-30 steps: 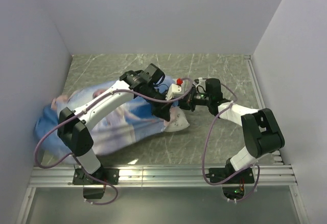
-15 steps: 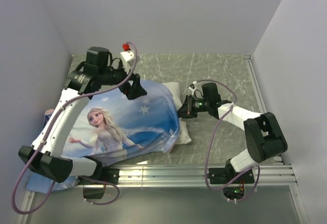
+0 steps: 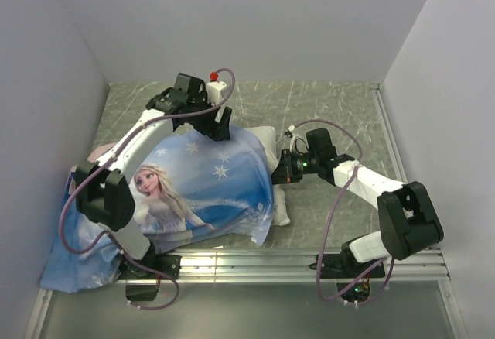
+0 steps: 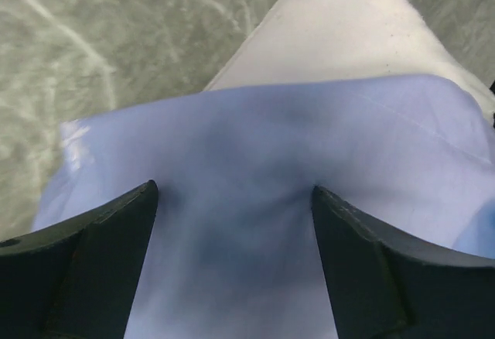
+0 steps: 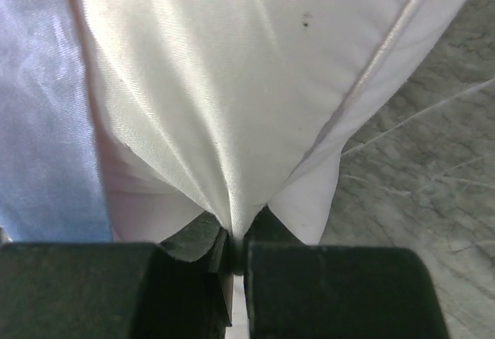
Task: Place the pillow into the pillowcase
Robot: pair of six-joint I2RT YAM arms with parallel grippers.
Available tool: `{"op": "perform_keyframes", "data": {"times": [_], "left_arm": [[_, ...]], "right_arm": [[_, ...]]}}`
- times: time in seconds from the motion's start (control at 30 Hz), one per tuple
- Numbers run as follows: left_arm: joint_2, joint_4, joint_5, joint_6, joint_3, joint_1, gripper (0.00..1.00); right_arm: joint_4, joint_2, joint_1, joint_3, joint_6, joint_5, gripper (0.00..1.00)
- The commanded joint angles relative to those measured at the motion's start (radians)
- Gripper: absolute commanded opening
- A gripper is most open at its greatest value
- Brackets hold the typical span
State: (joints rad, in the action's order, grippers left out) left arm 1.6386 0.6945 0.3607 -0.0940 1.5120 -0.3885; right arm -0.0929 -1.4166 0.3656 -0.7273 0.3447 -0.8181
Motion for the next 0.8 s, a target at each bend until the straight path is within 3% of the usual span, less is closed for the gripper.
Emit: {"op": "perform_keyframes", "data": {"times": [0.0,0.03,0.07,0.1,0.17,0.47,0.67,0.7,0.77], "left_arm": [[0.042,-0.073,0.127,0.039,0.068,-0.019,0.77],[0.065,-0.085,0.159,0.051,0.082,-0.032,0.57],[0.076,-0.09,0.241,0.056,0.089,-0.039,0.46],[0.098,-0.092,0.276,0.069,0.111,-0.047,0.26],[0.118,-0.111,0.313,0.082,0.128,-0.079,0.03],[0.266,-0.32,0.396,0.26,0.358,-0.254,0.0],[0.288,-0.363,0.4,0.304,0.32,-0.242,0.0],[0.273,-0.383,0.402,0.319,0.28,-0.236,0.0],[0.267,-0.389,0.403,0.307,0.263,-0.224,0.0]], "right_arm": [[-0.019,0.027,0.015,0.011,-0.099,0.063,0.0],[-0.021,0.024,0.016,0.006,-0.107,0.065,0.0],[-0.021,0.013,0.016,0.0,-0.11,0.065,0.0],[-0.021,0.01,0.016,-0.003,-0.11,0.066,0.0],[-0.025,0.001,0.019,-0.017,-0.122,0.069,0.0],[-0.025,-0.025,0.044,-0.089,-0.134,0.077,0.0],[-0.065,0.08,0.01,-0.069,-0.188,0.085,0.0],[-0.073,0.096,-0.017,-0.061,-0.196,0.079,0.02],[-0.122,0.135,-0.056,-0.047,-0.217,0.044,0.16]]}}
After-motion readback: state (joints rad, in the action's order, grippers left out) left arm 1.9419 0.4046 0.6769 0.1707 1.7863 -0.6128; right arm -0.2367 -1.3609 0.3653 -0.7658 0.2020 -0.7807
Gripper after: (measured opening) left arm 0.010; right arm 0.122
